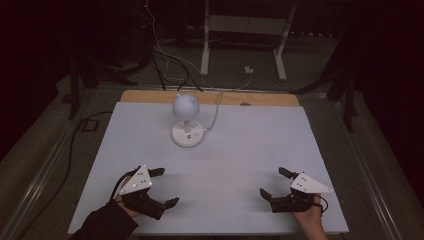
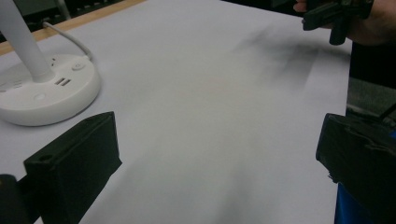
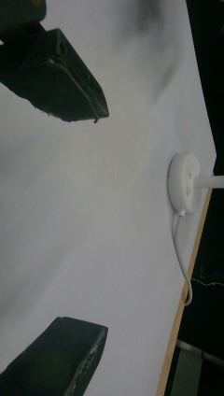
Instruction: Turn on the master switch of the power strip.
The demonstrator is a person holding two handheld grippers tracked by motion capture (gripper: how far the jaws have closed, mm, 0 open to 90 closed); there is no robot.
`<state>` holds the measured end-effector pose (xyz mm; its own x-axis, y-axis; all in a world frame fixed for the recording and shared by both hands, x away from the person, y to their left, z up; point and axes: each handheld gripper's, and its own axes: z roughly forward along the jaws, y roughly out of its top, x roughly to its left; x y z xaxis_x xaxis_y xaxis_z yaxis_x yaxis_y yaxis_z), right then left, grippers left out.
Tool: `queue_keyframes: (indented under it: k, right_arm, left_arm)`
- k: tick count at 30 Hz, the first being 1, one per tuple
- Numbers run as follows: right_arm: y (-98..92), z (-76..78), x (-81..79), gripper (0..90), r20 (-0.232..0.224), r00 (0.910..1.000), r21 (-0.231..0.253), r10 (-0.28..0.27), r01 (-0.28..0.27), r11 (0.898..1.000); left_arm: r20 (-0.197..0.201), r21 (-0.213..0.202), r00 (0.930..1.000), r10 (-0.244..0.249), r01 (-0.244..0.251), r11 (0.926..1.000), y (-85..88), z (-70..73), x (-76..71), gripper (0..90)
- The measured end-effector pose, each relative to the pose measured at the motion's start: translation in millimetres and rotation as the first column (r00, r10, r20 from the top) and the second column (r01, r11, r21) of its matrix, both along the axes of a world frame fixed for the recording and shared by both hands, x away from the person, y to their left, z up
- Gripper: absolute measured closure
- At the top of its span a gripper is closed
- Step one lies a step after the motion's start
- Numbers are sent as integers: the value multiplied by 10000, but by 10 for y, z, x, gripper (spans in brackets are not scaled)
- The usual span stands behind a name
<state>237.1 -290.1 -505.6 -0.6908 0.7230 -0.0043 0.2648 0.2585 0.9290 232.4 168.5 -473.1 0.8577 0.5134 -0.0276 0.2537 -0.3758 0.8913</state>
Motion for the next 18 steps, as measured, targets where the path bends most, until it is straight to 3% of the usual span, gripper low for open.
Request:
queue_keyframes:
  k: [18]
  right_arm:
    - [-12,15,-4,0,87,9999,116,-51,50,9999]
  left_arm:
    - [-92,-54,9994,337,-338,9994,-45,47,270,0]
